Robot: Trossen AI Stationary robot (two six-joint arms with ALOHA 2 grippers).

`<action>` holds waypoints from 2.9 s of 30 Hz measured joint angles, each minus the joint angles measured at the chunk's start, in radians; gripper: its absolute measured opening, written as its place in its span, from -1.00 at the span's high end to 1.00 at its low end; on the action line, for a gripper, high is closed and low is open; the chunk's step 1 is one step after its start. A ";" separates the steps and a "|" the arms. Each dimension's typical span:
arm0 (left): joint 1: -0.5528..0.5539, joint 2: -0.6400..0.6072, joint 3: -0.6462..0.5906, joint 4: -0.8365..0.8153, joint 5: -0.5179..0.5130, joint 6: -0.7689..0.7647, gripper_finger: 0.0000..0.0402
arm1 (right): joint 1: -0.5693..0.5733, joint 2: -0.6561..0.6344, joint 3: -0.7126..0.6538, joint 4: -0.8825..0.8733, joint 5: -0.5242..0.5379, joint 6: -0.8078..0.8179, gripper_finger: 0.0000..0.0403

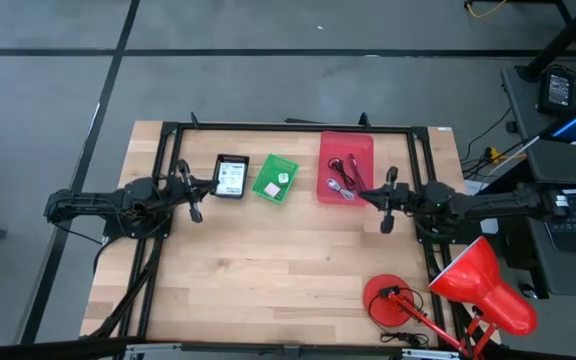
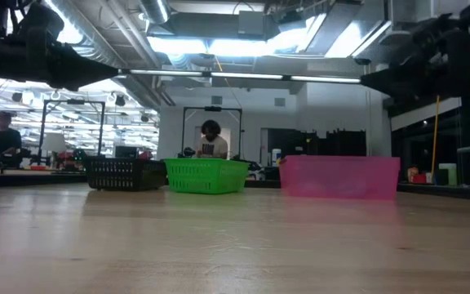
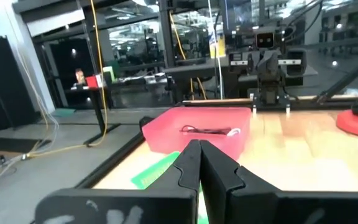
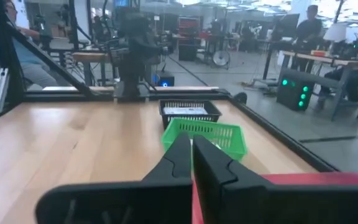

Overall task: Pick and place items into bin
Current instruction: Return to Home Position

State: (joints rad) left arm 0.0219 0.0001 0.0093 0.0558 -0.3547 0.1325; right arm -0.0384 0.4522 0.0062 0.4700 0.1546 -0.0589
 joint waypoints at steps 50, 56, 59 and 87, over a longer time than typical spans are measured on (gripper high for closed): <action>0.000 0.005 0.000 -0.001 0.000 -0.041 0.99 | 0.054 -0.238 0.004 -0.195 -0.096 0.153 1.00; 0.000 0.005 0.000 -0.001 0.000 -0.041 0.99 | 0.120 -0.390 0.004 -0.296 -0.096 0.129 1.00; 0.000 0.005 0.000 -0.001 0.000 -0.041 0.99 | 0.128 -0.441 0.004 -0.313 -0.096 0.097 1.00; 0.000 0.005 0.000 -0.001 0.000 -0.041 0.98 | 0.148 -0.447 0.004 -0.449 -0.131 0.029 1.00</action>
State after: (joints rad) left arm 0.0216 0.0055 0.0097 0.0547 -0.3550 0.0917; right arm 0.1101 0.0049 0.0105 0.0208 0.0235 -0.0303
